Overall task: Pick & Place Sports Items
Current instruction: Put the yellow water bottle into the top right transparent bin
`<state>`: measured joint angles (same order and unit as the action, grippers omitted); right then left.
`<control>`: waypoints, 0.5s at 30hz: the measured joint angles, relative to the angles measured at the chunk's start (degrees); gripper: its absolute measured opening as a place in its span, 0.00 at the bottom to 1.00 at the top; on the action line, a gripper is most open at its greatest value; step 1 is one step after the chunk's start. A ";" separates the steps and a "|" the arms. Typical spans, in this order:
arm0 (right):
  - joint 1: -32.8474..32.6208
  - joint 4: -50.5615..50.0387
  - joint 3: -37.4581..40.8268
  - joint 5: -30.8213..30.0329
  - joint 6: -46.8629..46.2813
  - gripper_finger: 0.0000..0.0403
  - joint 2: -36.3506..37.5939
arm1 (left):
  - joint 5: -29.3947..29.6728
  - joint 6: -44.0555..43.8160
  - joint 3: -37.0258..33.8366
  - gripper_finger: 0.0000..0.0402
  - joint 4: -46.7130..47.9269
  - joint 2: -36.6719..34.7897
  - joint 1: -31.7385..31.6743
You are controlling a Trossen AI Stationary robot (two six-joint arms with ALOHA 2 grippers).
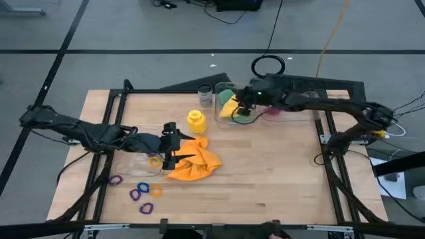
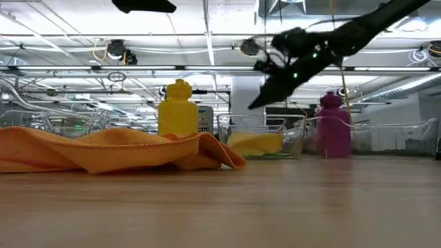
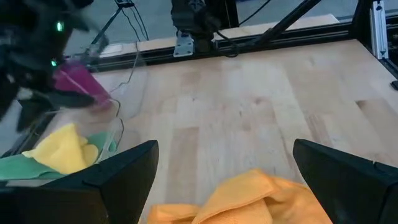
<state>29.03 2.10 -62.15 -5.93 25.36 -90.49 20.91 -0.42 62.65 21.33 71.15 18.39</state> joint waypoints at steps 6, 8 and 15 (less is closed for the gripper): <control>-3.49 -1.31 0.00 0.17 -4.29 0.37 8.29 | 0.03 -2.66 0.00 0.77 2.11 -0.02 0.13; -4.98 -1.31 0.00 0.34 -7.09 0.37 10.66 | 0.11 -3.34 -0.40 0.77 2.20 -0.02 0.13; -11.64 -5.51 0.00 12.96 -14.97 0.39 15.14 | 0.15 -2.12 -12.21 0.77 -18.36 -0.04 0.13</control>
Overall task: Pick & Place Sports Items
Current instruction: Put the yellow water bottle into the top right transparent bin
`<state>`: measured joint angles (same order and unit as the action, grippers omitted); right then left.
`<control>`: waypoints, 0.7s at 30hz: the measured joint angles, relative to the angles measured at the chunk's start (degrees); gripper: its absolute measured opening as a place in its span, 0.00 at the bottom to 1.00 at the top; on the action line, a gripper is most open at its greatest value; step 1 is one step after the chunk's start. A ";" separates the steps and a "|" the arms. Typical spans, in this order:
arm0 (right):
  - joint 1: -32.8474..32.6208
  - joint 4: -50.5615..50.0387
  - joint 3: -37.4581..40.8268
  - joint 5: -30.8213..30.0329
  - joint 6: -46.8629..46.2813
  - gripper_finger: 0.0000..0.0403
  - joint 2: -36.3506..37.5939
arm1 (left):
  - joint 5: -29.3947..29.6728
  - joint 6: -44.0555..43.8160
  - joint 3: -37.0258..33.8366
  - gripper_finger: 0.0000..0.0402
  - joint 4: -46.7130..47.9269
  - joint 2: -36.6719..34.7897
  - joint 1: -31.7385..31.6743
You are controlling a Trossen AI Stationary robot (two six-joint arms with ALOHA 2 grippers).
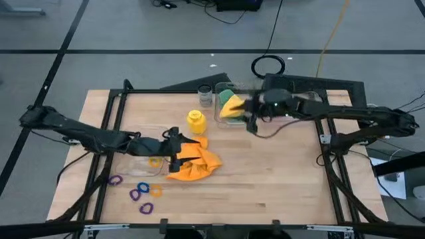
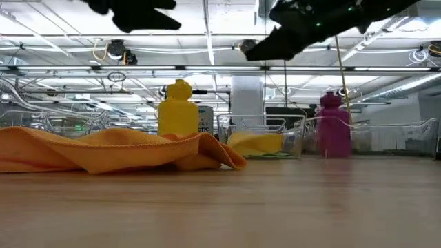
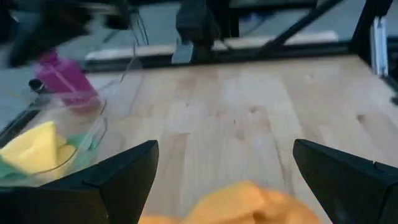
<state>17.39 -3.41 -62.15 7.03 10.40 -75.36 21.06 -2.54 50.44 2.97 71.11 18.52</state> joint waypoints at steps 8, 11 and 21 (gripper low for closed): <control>-14.26 4.85 6.36 3.44 -2.16 0.38 0.10 | 4.17 6.54 -16.70 0.77 -33.97 0.00 0.00; -19.62 16.78 13.20 3.34 -0.31 0.36 0.09 | 8.23 7.18 -18.58 0.77 -36.10 0.00 0.00; -27.01 48.10 26.32 -8.32 5.30 0.31 1.78 | 12.07 13.88 -12.11 0.77 -35.49 0.00 -1.27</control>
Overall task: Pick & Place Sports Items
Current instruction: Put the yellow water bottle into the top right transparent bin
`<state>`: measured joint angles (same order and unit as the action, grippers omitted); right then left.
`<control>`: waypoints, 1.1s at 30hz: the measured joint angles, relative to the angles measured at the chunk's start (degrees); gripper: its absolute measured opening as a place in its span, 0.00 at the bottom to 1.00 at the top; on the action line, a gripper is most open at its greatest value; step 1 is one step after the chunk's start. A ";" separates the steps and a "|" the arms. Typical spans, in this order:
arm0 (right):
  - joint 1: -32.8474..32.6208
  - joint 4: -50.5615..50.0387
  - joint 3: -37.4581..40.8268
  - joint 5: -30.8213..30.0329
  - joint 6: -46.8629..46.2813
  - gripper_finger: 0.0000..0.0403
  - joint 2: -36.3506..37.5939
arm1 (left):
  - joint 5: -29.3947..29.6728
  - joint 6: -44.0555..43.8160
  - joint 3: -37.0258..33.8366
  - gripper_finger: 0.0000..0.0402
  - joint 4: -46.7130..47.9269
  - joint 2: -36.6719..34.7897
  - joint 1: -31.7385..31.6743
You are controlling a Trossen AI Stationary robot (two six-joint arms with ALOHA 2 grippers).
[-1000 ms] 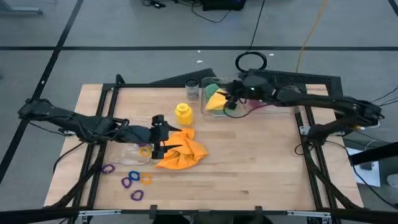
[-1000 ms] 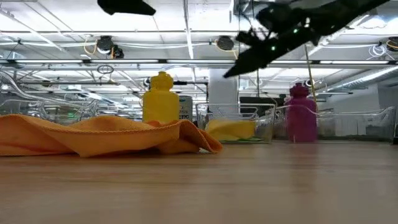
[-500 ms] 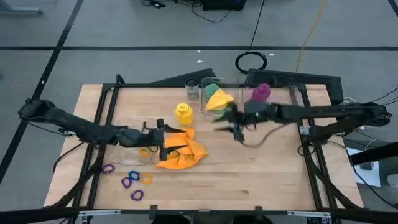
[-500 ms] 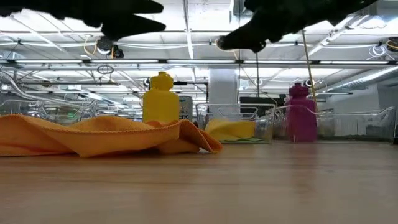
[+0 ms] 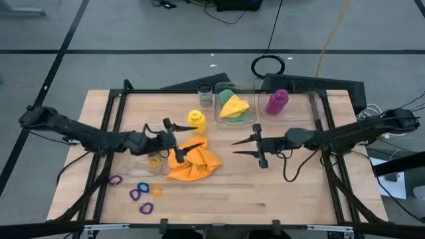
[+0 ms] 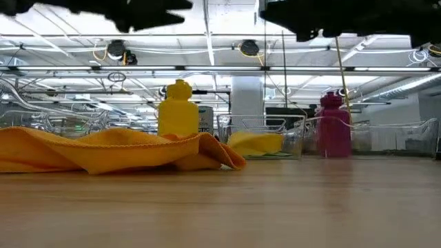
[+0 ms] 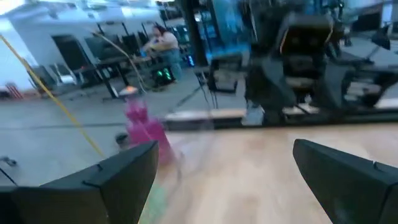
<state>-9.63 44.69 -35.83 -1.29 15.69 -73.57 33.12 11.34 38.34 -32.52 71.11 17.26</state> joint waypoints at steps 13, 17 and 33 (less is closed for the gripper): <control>0.14 -7.22 0.00 -0.14 0.43 0.28 4.17 | -8.36 -1.63 8.37 0.77 18.42 0.04 -10.15; 0.64 -7.25 0.00 -0.12 0.03 0.28 4.17 | -14.23 -5.84 3.92 0.77 16.95 0.04 -16.43; 0.63 -9.83 0.00 -0.12 -2.16 0.28 4.17 | -18.74 -6.40 -1.30 0.77 11.91 0.02 -27.86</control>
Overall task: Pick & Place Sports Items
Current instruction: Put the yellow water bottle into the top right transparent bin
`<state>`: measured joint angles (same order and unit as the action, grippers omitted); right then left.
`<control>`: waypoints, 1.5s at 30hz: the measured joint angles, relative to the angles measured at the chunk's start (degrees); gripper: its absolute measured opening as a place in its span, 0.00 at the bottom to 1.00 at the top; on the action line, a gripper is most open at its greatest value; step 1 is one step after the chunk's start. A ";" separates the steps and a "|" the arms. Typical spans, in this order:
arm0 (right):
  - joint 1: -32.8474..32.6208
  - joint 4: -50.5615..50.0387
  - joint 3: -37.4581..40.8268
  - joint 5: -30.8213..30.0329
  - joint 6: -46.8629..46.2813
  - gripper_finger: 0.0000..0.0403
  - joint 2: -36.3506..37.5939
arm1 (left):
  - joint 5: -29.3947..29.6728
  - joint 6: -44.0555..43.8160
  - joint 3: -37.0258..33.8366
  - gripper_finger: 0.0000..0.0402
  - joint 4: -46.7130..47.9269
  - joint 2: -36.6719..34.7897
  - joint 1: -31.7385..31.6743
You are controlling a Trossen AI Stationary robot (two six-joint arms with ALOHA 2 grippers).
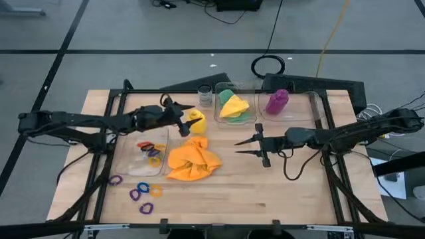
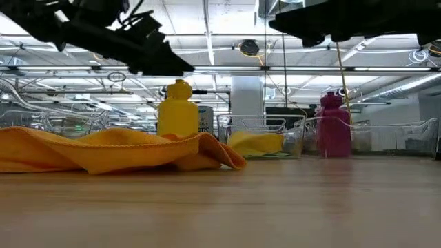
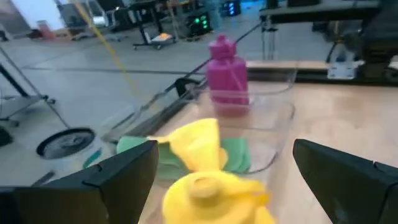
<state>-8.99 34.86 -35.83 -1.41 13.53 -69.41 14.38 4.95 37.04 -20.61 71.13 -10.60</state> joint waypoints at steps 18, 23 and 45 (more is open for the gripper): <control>0.00 -1.36 0.00 0.00 -0.86 0.28 -0.01 | -8.58 -0.81 -0.04 0.77 7.32 0.00 -4.67; 0.00 -1.36 0.00 0.00 -0.86 0.28 -0.02 | -8.56 -0.78 -0.04 0.77 7.80 0.00 -4.68; 0.00 -1.30 -0.02 -0.02 -0.69 0.28 -0.02 | -8.45 -1.13 -0.04 0.77 10.37 0.00 -4.71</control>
<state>-8.99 33.56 -35.86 -1.43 12.84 -69.43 5.93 3.81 36.99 -10.24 71.13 -15.31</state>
